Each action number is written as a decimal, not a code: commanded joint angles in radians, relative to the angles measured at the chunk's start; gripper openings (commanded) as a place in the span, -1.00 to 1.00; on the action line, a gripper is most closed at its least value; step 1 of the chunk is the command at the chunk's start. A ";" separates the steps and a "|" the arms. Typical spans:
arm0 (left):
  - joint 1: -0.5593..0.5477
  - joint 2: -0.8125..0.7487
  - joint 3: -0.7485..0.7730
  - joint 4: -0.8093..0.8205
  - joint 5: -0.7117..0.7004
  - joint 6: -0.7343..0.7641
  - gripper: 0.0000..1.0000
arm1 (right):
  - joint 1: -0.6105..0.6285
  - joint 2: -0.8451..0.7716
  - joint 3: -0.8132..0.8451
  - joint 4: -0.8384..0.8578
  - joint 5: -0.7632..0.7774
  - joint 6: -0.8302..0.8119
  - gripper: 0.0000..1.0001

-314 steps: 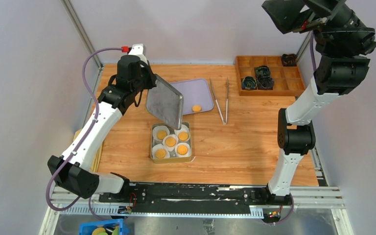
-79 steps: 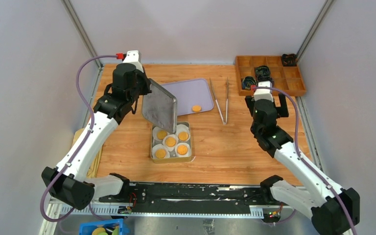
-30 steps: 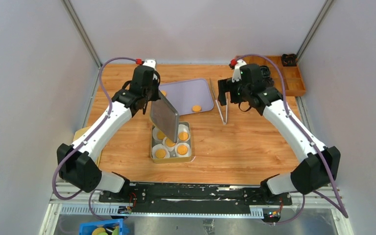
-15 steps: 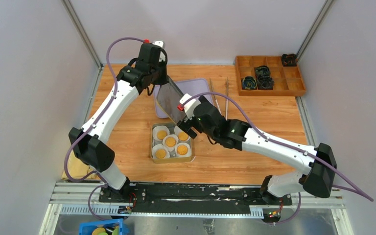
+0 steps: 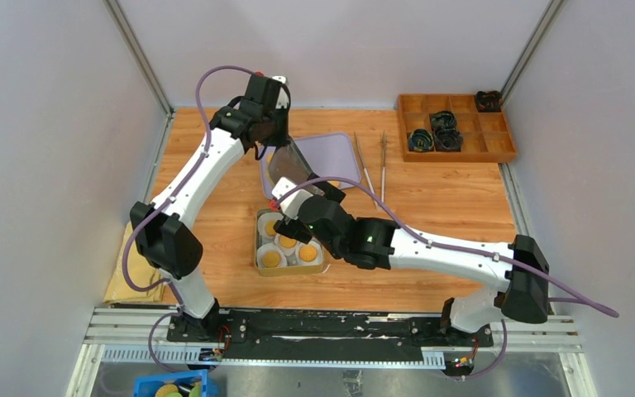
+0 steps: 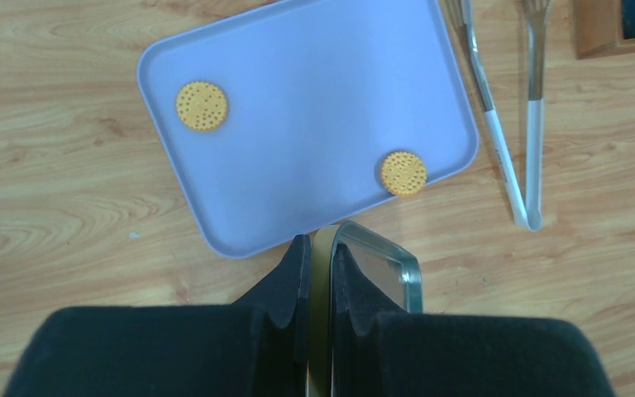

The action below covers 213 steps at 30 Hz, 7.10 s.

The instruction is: Pack the cookies

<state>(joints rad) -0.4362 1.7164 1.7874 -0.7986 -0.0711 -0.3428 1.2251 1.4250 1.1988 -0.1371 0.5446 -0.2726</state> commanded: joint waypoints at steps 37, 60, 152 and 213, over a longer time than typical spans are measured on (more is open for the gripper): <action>-0.007 -0.133 -0.039 0.082 -0.005 0.052 -0.15 | -0.066 0.099 0.046 0.003 0.010 0.173 -1.00; -0.007 -0.558 -0.588 0.438 -0.225 0.025 0.55 | -0.517 -0.265 -0.241 0.378 -1.230 0.985 -1.00; -0.119 -0.637 -1.078 0.173 -0.535 -0.320 -0.66 | -0.316 -0.099 -0.329 -0.235 -0.586 0.861 0.04; -0.256 -0.812 -1.056 0.222 -0.349 -0.367 -0.88 | -0.247 0.246 -0.028 -0.256 -0.438 0.756 -0.99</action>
<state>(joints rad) -0.6338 0.9436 0.7109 -0.5980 -0.4618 -0.6792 0.9668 1.6451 1.1362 -0.3782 0.1207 0.4946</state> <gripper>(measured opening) 0.066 0.014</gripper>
